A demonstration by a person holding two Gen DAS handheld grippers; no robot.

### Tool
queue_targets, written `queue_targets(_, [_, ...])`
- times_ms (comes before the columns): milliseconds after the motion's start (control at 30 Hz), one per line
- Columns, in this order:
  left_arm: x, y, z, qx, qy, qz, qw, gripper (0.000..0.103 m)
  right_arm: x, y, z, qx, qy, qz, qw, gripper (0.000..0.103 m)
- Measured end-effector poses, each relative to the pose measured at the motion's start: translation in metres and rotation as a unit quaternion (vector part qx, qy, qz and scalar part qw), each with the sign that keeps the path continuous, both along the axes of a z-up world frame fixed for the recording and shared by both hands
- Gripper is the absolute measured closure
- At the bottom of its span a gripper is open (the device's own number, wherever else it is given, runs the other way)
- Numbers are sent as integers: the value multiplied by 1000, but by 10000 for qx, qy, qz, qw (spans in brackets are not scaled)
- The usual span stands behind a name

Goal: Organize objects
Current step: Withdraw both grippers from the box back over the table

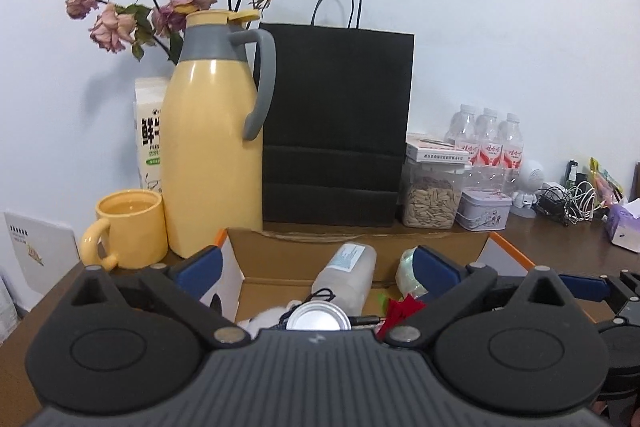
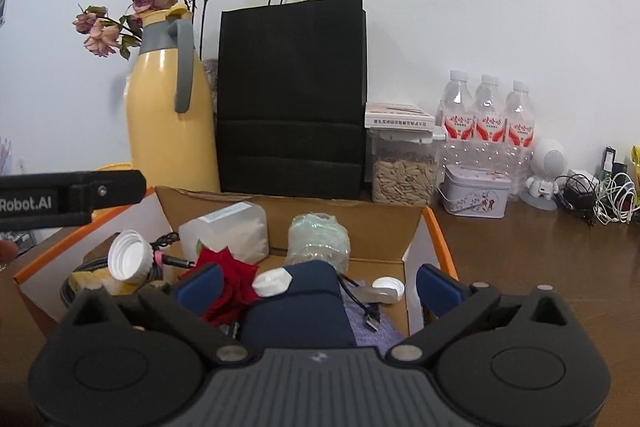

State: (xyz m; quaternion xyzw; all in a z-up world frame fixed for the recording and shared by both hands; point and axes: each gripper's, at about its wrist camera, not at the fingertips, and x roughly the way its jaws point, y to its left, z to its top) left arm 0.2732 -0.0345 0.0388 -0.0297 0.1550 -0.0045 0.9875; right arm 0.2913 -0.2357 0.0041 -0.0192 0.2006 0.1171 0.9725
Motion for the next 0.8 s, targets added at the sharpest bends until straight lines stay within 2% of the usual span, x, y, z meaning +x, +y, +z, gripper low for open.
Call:
queue_targets(133, [-4,1,-1,30,-54,71,10000,0,-5,-1,0,-35,8,10,10000,0])
queue_targets(267, [-12,6,-1,62,72,118,9999,0,-18,-4,4,-42,-24,0,10000,0])
queue_targets(500, [-57,15,3,221,114,231,9994,0,-55,-15,19,253,118,184,9994,0])
queue_targets(800, [-106,19,-8,250,789,196,9964,0,-105,-23,24,413,371,220,9982,0])
